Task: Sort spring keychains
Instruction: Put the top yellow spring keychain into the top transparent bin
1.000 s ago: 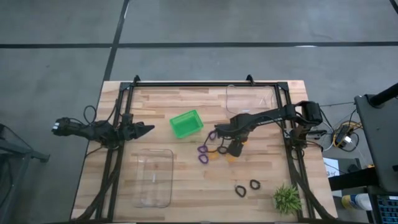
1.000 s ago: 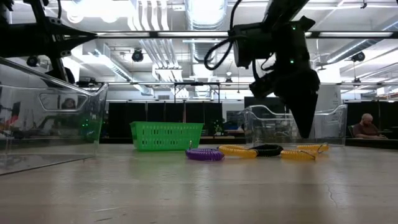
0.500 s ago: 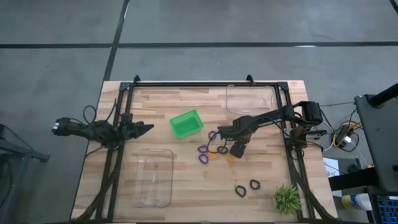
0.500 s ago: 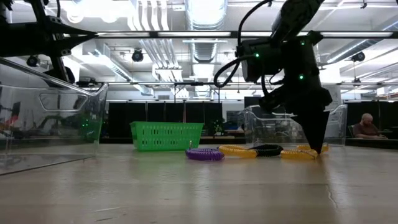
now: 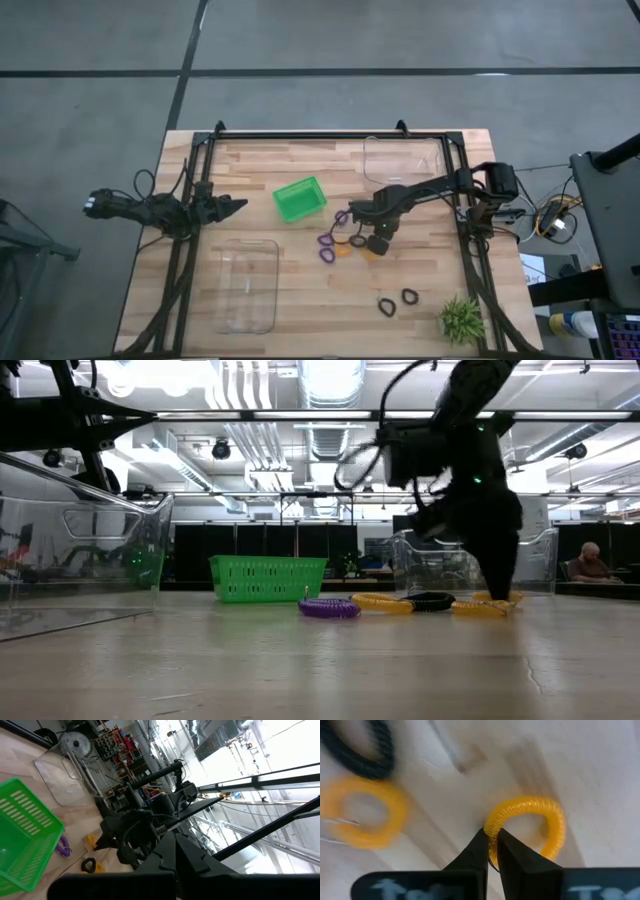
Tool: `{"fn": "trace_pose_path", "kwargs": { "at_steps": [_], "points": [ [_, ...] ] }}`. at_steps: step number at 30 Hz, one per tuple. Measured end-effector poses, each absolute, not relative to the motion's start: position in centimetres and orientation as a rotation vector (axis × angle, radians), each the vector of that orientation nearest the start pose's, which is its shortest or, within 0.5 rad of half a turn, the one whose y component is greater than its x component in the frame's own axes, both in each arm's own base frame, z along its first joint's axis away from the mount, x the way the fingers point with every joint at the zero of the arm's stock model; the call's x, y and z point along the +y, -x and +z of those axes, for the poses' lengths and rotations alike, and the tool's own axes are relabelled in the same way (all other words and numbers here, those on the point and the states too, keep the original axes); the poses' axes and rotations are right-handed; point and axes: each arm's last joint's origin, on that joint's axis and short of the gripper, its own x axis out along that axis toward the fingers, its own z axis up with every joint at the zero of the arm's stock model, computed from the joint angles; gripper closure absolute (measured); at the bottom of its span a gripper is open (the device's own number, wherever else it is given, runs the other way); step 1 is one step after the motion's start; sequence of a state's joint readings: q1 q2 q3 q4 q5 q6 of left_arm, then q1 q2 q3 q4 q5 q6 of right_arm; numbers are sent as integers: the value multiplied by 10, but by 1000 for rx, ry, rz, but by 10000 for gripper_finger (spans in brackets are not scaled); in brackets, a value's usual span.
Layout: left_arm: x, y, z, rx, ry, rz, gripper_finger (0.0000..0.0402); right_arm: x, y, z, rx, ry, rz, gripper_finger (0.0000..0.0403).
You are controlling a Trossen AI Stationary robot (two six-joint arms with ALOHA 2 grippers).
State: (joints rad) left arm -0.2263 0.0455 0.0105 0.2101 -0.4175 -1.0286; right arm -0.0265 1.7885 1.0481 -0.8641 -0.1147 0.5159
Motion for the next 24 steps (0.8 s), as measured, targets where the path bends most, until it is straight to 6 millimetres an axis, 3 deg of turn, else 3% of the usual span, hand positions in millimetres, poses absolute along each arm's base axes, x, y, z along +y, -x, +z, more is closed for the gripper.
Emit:
{"fn": "trace_pose_path", "kwargs": {
  "at_steps": [5, 16, 24],
  "points": [
    [-10, -96, 183, -251, 1078, 89, 402, 0, -310, 173, 1546, -549, -283, 389],
    [-10, -96, 183, -250, 1076, 89, 402, 1, -335, 261, 1392, -564, -256, 390],
    [-10, -96, 183, -250, 1072, 89, 402, -25, -330, 286, 1399, -495, -339, 390]
  ]
}}
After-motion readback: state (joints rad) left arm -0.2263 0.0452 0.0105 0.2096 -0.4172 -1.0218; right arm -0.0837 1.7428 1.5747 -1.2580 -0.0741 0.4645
